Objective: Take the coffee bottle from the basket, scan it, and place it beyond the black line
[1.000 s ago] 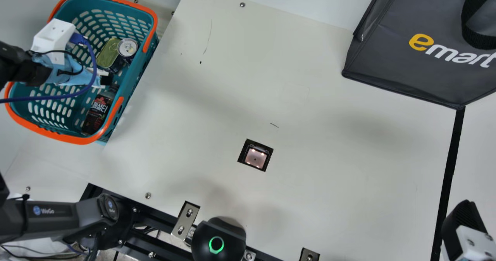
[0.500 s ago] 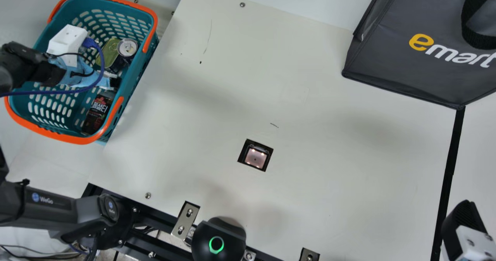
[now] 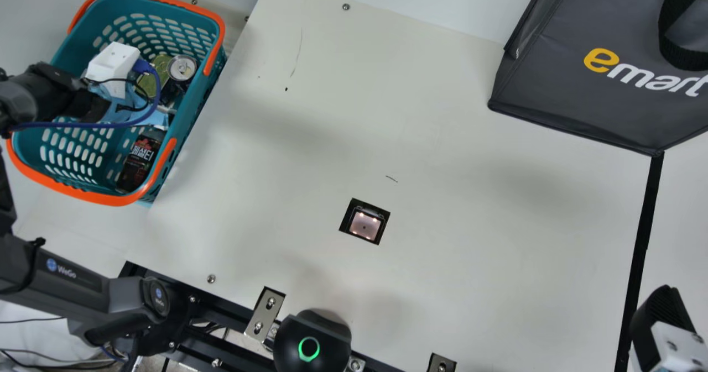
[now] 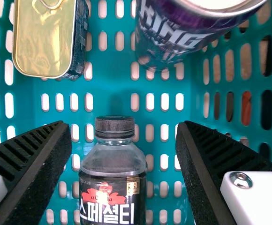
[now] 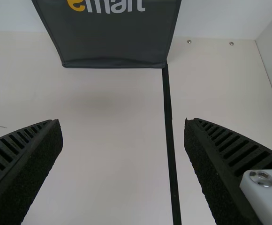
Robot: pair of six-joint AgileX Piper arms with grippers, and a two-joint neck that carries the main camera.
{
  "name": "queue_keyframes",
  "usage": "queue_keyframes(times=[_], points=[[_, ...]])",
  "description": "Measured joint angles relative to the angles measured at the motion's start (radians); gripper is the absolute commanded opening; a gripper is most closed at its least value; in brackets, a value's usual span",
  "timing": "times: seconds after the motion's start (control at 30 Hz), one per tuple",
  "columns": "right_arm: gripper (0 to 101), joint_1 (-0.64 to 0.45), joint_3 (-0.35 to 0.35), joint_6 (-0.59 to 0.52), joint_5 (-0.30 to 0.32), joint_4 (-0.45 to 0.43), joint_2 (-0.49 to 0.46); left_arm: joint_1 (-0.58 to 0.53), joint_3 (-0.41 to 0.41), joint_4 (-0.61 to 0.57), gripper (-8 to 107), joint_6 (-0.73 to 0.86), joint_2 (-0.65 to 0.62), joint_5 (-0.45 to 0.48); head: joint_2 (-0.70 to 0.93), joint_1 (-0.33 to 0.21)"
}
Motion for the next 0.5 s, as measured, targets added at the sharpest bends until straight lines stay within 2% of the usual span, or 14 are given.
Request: queue_keyframes(times=[0.5], points=[[91,0.000,0.000,0.000,0.000,0.000,0.000,0.014,-0.010,-0.029,90,0.048,0.093,-0.046,0.000,0.000]])
